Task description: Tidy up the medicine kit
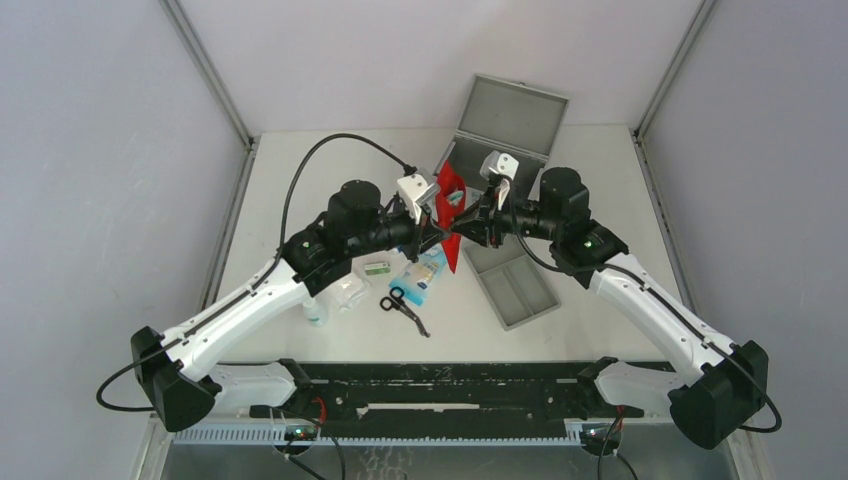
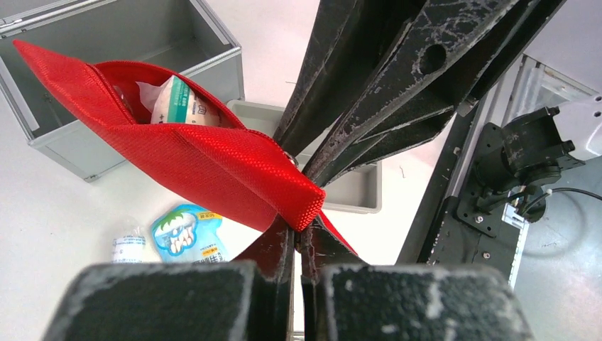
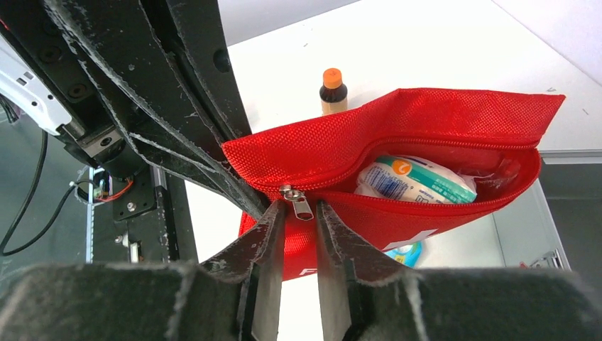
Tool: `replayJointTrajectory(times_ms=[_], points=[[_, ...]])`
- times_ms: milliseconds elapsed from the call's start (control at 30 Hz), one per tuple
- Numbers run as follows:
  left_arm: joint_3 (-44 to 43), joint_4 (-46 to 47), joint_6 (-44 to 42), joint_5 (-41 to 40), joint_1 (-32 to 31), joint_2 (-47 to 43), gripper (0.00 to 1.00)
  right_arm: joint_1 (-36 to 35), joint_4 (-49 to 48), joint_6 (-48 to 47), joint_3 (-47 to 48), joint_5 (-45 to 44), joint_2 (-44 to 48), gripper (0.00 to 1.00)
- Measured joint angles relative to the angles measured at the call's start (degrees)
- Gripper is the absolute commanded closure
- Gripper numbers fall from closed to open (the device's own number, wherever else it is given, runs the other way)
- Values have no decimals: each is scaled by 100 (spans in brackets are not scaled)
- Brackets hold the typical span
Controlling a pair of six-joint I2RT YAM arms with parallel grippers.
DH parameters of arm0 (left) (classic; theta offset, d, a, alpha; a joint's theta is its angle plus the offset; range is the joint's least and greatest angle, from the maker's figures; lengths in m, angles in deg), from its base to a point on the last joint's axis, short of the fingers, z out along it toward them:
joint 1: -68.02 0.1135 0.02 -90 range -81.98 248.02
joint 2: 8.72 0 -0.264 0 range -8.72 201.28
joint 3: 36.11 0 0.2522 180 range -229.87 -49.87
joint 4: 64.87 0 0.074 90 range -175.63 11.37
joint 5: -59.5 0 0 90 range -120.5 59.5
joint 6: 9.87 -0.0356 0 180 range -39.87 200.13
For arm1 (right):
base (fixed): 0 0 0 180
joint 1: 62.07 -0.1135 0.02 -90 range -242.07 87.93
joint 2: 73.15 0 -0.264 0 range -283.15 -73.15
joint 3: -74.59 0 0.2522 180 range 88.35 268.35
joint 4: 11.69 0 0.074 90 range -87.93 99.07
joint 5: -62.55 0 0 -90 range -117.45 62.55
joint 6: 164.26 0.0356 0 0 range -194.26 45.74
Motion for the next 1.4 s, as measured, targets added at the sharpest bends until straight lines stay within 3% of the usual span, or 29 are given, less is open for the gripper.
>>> replayJointTrajectory(times_ms=[267, 1100, 1400], points=[[0, -20, -173, -44, -22, 2, 100, -4, 7, 4, 0, -39, 0, 100], [72, 15, -774, -109, -37, -85, 100, 57, 44, -37, 0, -1108, 15, 100], [72, -205, -1434, 74, -37, -247, 100, 267, 61, -39, 0, -1617, 15, 100]])
